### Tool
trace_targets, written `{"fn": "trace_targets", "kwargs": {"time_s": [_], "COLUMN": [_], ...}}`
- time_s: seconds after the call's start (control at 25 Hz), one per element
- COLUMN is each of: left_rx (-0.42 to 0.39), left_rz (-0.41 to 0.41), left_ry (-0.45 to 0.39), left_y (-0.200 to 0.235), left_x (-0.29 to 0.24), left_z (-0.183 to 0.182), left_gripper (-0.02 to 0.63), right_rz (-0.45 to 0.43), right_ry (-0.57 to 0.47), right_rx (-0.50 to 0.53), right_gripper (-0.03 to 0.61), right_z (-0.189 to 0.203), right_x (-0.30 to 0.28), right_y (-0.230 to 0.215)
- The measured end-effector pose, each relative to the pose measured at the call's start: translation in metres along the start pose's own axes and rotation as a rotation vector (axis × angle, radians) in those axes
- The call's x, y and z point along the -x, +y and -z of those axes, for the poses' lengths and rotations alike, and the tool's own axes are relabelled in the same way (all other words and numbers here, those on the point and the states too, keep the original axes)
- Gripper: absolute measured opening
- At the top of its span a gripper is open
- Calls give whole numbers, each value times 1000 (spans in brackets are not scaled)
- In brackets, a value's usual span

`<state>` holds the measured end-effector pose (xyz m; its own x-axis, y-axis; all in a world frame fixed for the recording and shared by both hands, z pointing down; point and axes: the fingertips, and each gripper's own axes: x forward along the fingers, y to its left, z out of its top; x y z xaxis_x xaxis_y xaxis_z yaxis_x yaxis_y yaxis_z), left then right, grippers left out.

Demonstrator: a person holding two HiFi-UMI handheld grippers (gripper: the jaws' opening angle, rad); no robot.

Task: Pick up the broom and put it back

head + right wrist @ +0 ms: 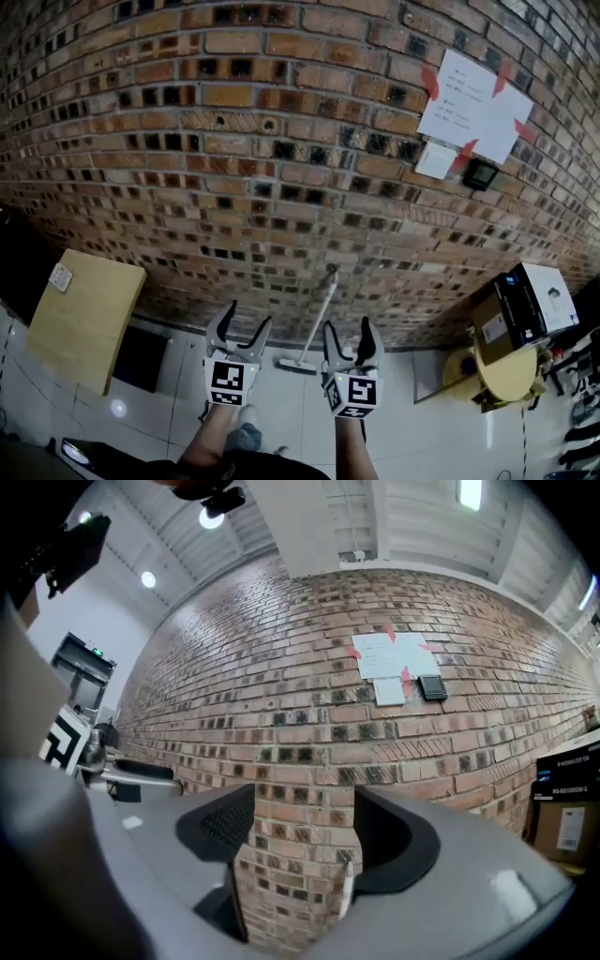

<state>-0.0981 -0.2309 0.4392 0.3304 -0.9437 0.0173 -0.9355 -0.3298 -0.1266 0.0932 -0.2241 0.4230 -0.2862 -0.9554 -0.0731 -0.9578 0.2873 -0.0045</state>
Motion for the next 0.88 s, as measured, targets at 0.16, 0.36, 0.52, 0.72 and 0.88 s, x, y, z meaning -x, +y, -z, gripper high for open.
{"fn": "trace_targets", "kwargs": {"time_s": [0.16,0.36,0.52,0.72,0.88], "left_rx": [27,60,22,1,13], "left_rz": [-23,-38,-25,-57,-67], "left_ry": [17,14,-31,-50,-35], "left_y": [-31,-41,-32,1,14], "left_x": [41,75,84,104,120], "left_z": [2,-9,-25,-29,-19], "left_gripper": [303,304,304,304,304], "right_rz": [-43,-80,-50,-62,-64], "right_ry": [50,26,14,23,36], "right_rx": [-21,1,77,166,104], "right_gripper": [341,348,347,347,347], "right_z": [9,-8,-23,-22,-18], "right_x": [53,76,85,81,77], "right_y": [-2,12,22,65,79]}}
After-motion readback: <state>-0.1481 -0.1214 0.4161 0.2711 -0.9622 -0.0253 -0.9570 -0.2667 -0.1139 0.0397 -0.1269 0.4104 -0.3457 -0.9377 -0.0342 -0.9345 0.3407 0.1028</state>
